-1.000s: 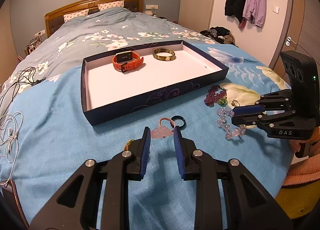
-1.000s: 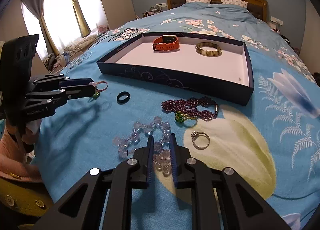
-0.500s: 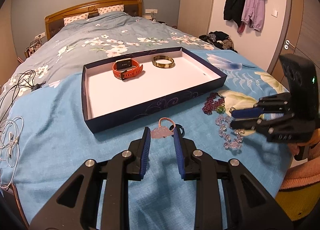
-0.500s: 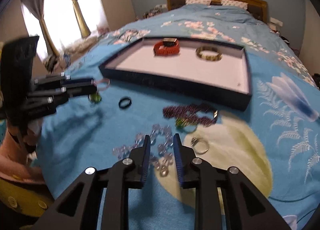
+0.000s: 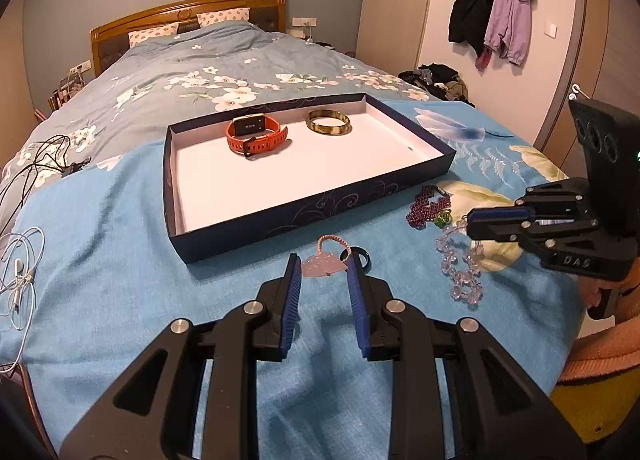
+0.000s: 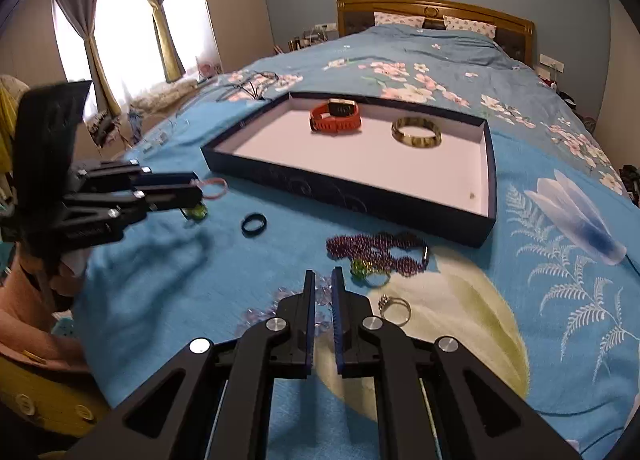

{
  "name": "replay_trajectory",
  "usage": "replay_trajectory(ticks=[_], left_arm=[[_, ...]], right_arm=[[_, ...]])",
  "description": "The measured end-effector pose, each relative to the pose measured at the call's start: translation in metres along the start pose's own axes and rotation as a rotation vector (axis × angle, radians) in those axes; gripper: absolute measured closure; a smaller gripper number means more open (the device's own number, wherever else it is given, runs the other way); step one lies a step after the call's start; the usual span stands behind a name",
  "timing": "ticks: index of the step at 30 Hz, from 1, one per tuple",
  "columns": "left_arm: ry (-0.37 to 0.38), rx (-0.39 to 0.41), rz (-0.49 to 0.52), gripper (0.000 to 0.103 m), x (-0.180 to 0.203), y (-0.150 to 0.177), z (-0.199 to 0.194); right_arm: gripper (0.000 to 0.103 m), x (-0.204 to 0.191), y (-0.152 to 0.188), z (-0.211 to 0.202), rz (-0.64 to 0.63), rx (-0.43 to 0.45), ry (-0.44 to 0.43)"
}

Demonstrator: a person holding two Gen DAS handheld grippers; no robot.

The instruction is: Organize jewelry

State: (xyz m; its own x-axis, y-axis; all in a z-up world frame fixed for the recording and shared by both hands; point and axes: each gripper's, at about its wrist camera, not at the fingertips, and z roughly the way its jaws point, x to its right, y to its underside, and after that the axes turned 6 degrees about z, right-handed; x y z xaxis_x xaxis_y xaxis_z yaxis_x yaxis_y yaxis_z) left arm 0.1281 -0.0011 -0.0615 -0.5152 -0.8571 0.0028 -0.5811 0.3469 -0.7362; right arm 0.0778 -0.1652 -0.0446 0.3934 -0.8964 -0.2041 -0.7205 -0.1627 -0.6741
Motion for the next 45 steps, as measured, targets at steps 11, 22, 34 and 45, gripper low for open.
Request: replay_trajectory(ticks=[11,22,34,45], left_arm=[[-0.005,0.043,0.003,0.079,-0.004,-0.012,-0.007],[-0.039,0.086,0.030,0.079,-0.014,-0.049,-0.004],[-0.067,0.047,0.017,0.079,-0.033,-0.080,0.036],[-0.076,-0.010,0.004,0.079,-0.046,-0.090,0.075]], right_arm=[[0.097,-0.011,-0.025,-0.033,-0.007,0.116,-0.069],[0.097,0.001,-0.072,-0.043,-0.025,0.221,-0.035],[0.097,0.029,-0.116,0.002,0.031,0.196,-0.026],[0.097,0.038,-0.138,0.045,0.054,0.162,-0.005]])
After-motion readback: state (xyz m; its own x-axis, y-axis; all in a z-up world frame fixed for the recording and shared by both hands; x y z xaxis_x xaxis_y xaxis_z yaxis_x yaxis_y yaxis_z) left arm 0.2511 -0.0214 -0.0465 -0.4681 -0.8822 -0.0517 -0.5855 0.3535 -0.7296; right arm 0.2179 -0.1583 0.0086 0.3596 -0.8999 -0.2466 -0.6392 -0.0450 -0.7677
